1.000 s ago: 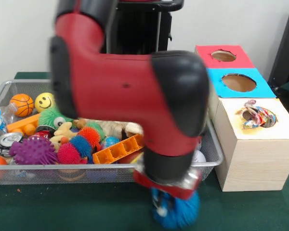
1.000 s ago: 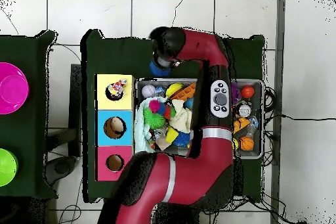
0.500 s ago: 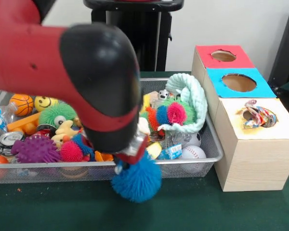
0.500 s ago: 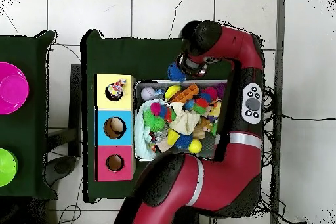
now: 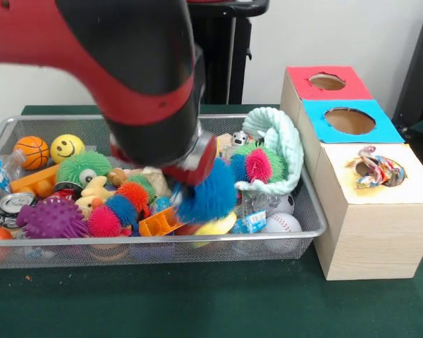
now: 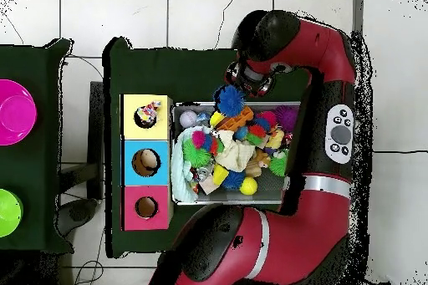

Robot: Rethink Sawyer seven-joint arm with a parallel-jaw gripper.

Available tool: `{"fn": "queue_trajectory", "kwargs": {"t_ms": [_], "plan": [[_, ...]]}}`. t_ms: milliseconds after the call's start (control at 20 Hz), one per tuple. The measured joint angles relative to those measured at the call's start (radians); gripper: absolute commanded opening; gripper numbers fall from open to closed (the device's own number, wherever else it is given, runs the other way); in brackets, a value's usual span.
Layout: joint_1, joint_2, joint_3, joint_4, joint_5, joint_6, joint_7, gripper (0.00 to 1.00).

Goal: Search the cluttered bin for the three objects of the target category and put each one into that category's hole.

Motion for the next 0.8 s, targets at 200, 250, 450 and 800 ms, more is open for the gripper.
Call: {"fn": "queue_trajectory", "kwargs": {"t_ms": [200,250,450,800], "plan": [[-0.002,-0.040,0.005,0.057,0.063,0.099,0.000,0.00],[-0.002,-0.051,0.005,0.076,0.078,0.132,0.000,0.00],[-0.002,-0.080,0.007,0.135,0.110,0.294,0.000,1.00],[-0.003,-0.088,0.015,0.158,0.112,0.498,0.000,1.00]]}}
